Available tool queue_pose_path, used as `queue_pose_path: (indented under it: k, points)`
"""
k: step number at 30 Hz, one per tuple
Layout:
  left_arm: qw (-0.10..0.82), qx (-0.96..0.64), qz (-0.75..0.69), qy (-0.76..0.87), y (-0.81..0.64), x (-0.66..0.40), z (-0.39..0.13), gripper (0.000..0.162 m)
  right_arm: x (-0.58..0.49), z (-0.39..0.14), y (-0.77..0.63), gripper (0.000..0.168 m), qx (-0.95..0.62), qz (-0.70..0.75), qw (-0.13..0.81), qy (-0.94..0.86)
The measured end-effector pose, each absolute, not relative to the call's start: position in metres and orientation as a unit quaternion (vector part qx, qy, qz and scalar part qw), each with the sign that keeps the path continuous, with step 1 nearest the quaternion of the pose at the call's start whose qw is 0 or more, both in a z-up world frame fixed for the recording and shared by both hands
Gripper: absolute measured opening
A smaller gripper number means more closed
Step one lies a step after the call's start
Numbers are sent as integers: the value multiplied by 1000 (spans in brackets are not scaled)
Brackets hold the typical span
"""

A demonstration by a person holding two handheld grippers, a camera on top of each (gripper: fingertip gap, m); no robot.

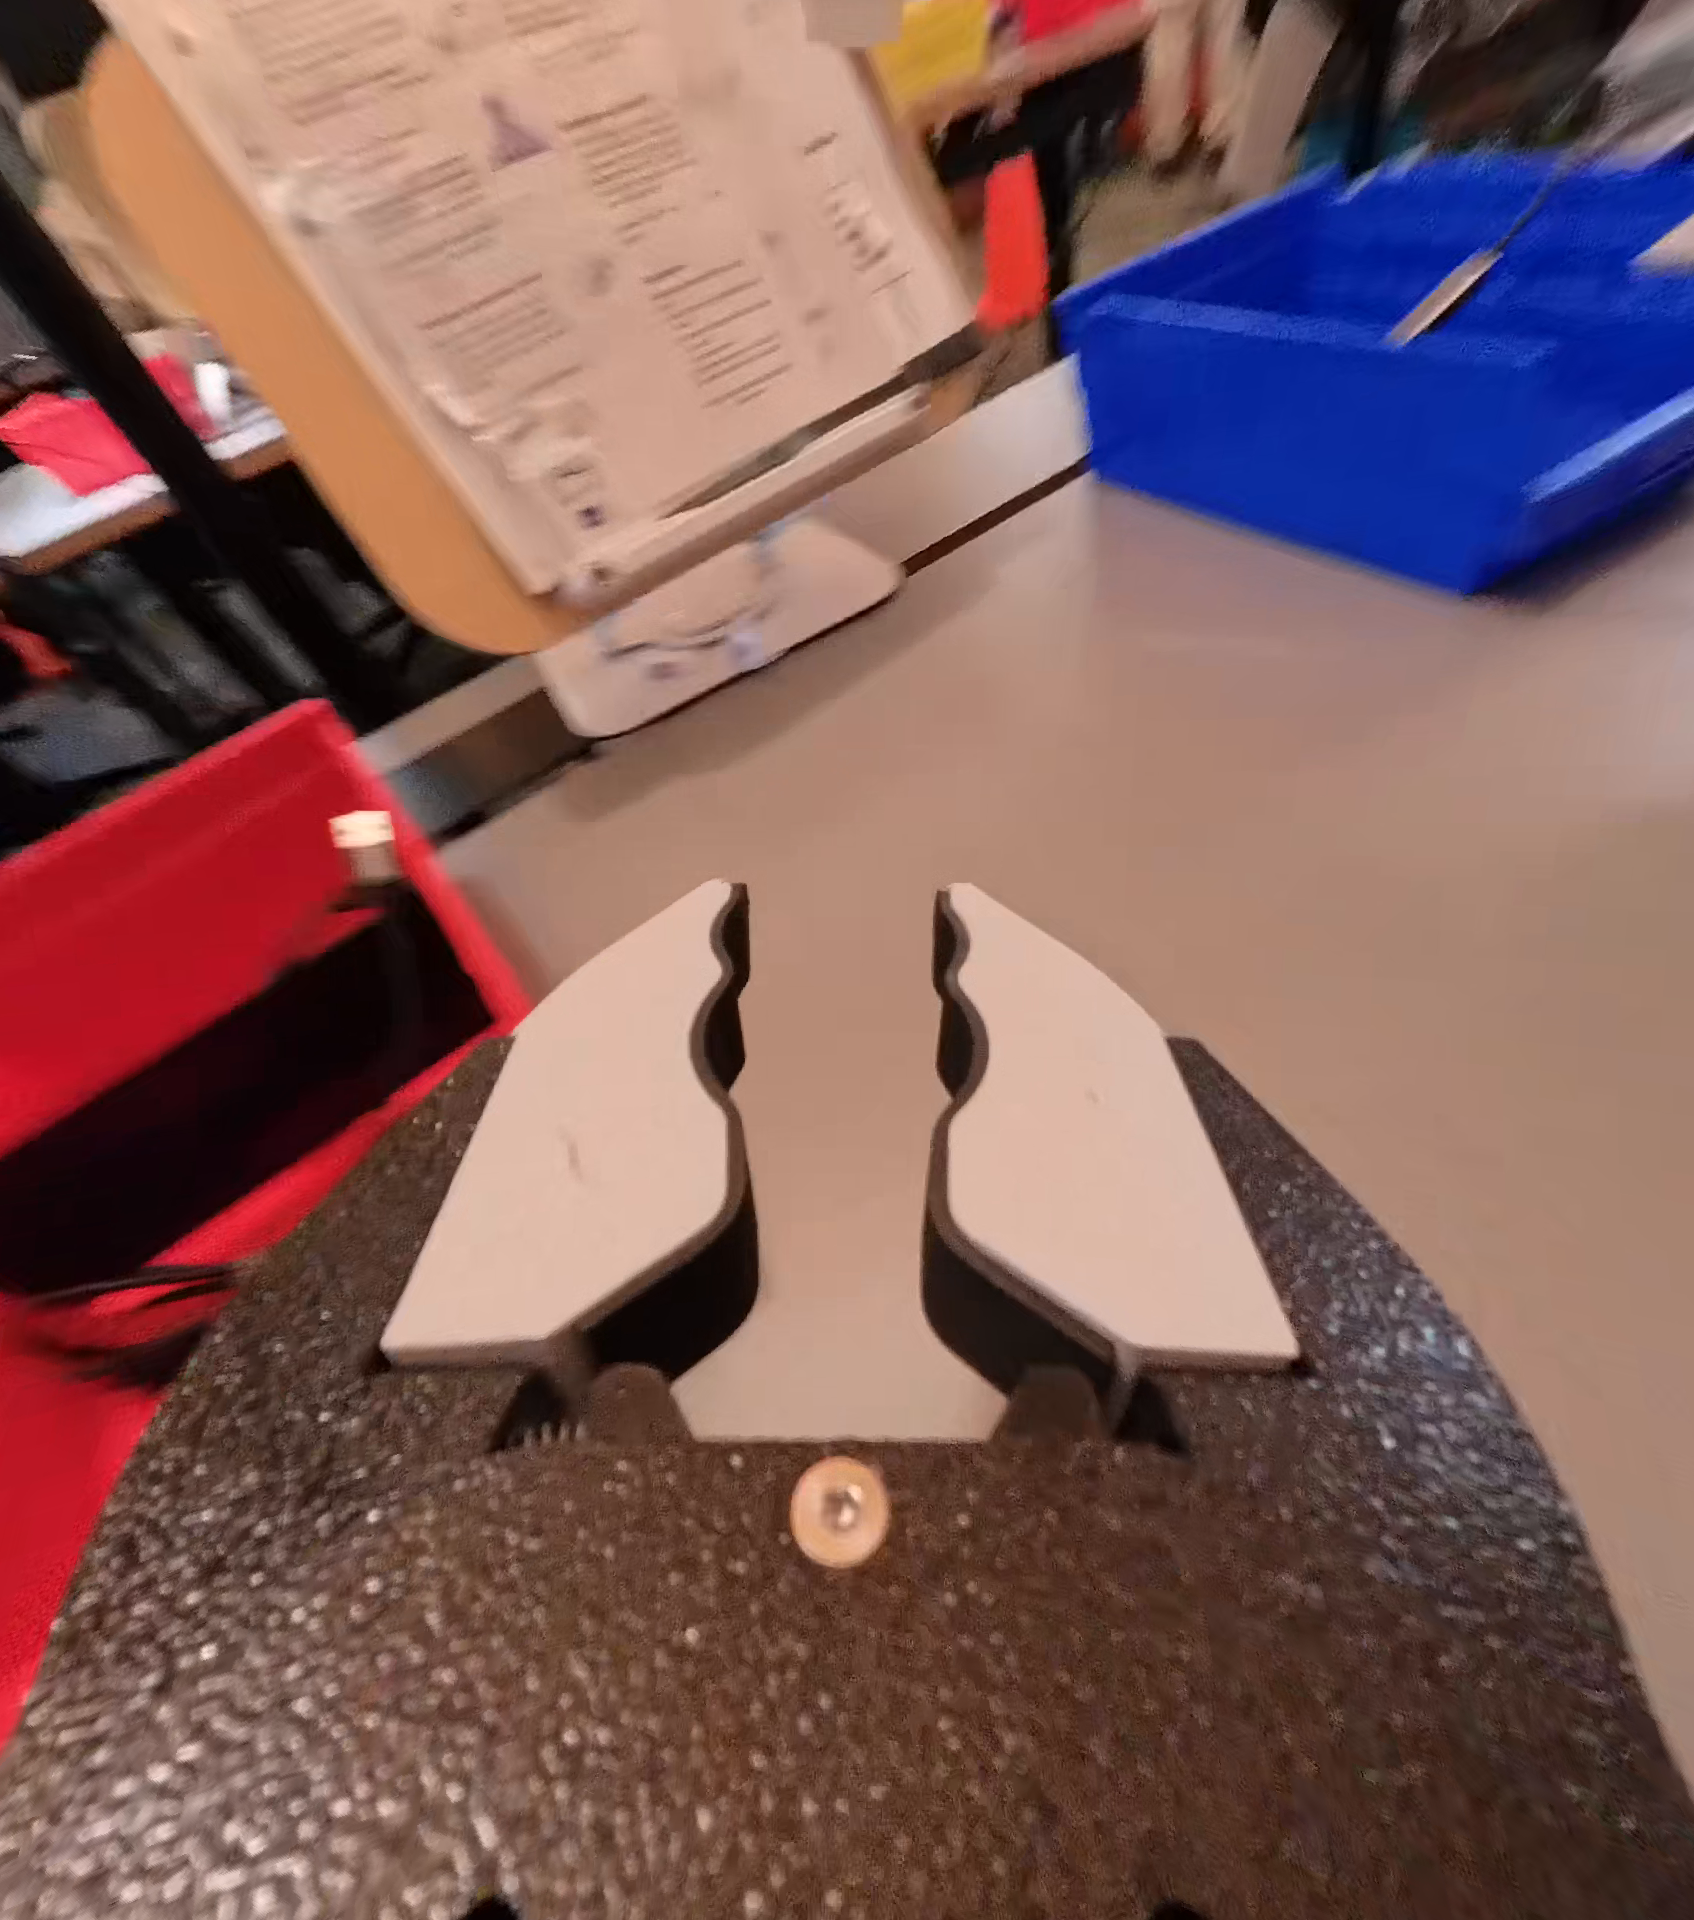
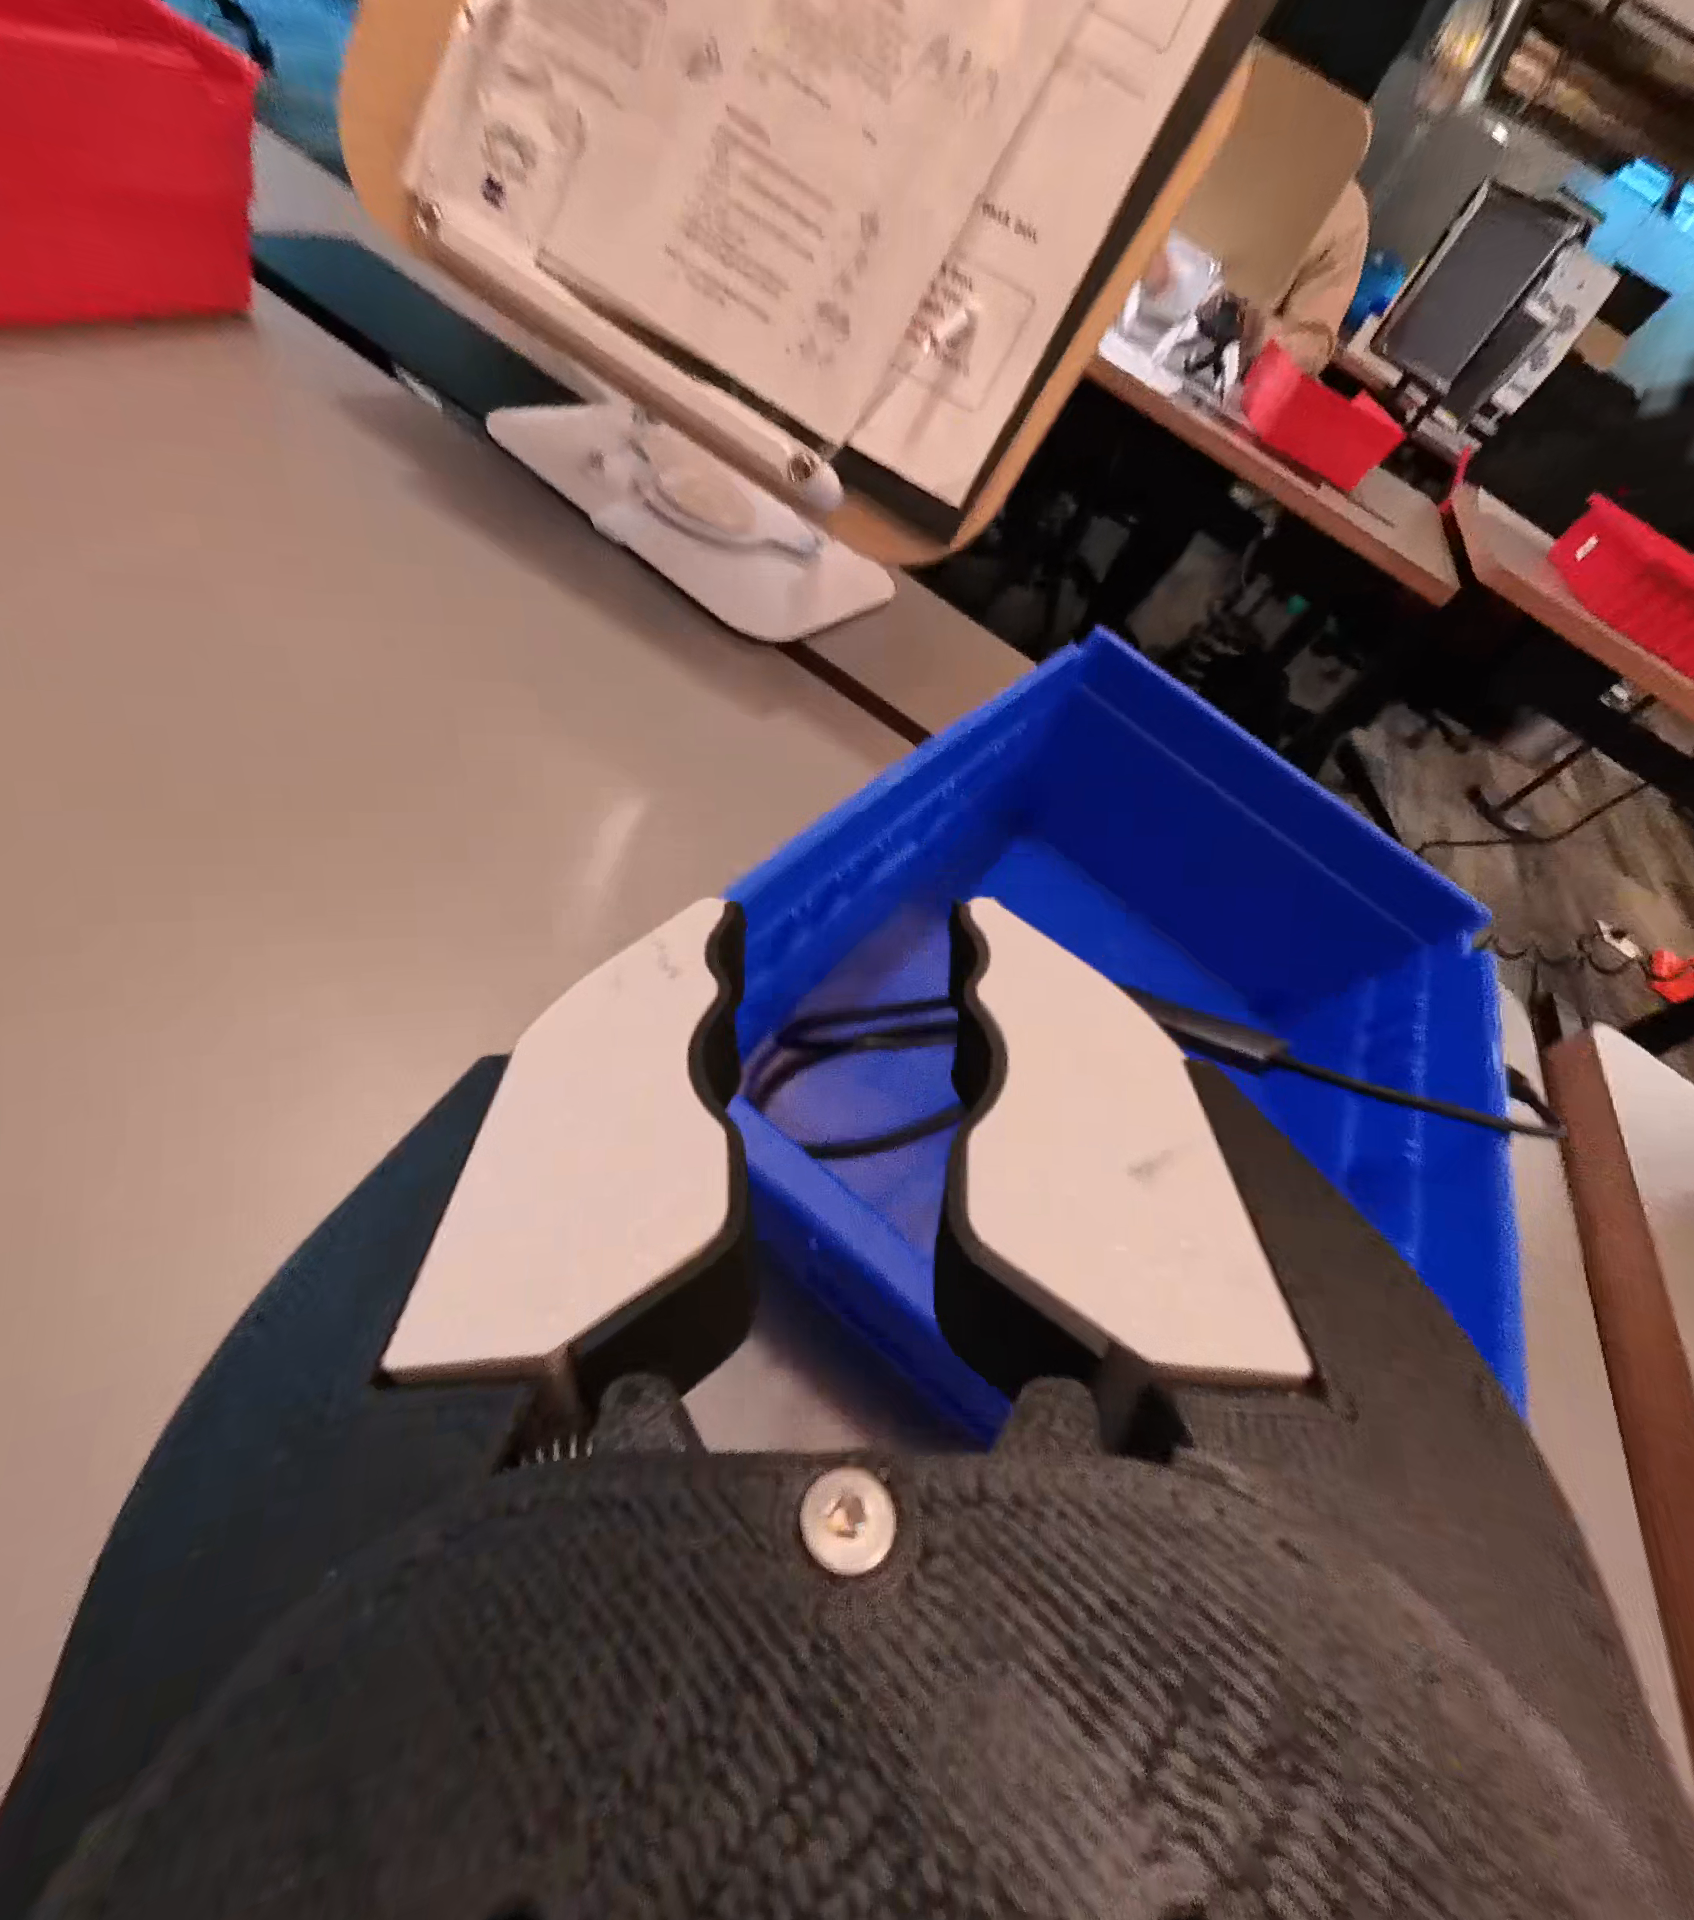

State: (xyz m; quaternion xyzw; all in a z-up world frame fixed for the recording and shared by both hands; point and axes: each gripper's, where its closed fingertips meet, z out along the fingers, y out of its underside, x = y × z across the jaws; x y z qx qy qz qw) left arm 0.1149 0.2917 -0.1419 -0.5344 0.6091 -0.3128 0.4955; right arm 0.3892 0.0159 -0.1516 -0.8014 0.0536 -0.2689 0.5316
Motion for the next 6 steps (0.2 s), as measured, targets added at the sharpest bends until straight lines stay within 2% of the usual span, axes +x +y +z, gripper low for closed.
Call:
queue_pose_path:
  k: [6]
  points:
    - [493, -546, -141, 662, 418, 122, -135, 32, 406, -158, -17, 32, -771, -243, 574, 131]
